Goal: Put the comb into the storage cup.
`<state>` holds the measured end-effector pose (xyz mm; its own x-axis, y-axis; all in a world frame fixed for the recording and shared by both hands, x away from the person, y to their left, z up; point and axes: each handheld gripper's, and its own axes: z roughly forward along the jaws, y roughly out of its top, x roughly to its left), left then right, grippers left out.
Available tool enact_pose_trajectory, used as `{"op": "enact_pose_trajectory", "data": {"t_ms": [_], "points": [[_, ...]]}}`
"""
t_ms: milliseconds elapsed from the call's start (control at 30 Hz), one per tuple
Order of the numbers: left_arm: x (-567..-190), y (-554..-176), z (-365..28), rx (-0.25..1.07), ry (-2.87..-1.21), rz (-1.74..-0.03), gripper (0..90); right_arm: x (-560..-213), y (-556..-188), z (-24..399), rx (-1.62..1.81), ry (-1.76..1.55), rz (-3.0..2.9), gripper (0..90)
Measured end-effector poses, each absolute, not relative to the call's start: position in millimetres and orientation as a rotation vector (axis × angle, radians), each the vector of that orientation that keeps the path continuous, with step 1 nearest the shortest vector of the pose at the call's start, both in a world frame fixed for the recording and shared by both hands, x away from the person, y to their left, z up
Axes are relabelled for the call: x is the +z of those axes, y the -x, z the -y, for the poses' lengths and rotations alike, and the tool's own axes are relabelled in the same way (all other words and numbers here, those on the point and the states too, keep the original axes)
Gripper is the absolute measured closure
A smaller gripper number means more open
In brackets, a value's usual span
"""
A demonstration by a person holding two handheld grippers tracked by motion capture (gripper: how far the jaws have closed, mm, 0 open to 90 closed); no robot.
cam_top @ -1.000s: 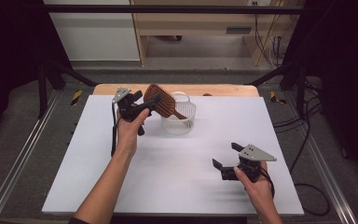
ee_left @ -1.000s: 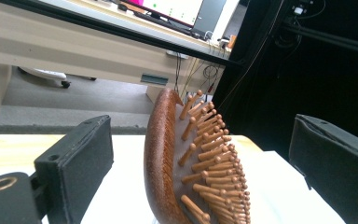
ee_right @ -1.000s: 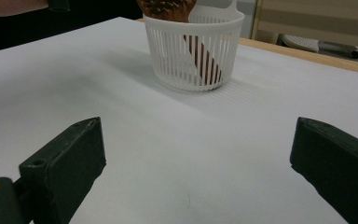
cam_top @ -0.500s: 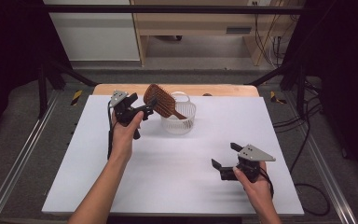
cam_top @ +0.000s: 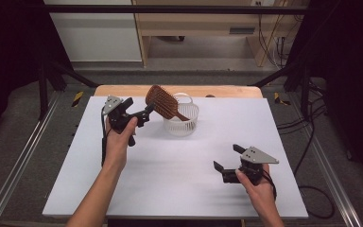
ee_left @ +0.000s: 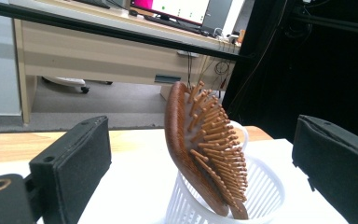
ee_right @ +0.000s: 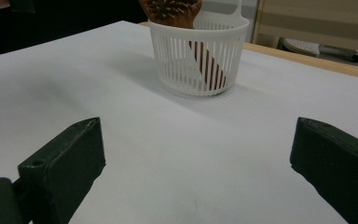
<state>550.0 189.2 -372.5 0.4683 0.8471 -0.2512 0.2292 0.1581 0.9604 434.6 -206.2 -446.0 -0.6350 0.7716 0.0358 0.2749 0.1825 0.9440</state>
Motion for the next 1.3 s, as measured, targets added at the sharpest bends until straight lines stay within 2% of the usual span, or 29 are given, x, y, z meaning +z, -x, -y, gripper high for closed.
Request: {"op": "enact_pose_trajectory", "data": {"t_ms": [467, 1300], "points": [[-364.9, -540.1, -197.1, 0.625, -1.414, -1.007, 4.7, -445.2, -434.4, 210.4, 1.456, -0.998, -1.993, 3.4], [-332.3, -501.5, -244.1, 0.731, -1.516, -0.964, 3.6, -445.1, -436.0, 212.8, 1.468, -1.026, -1.968, 3.8]]}}
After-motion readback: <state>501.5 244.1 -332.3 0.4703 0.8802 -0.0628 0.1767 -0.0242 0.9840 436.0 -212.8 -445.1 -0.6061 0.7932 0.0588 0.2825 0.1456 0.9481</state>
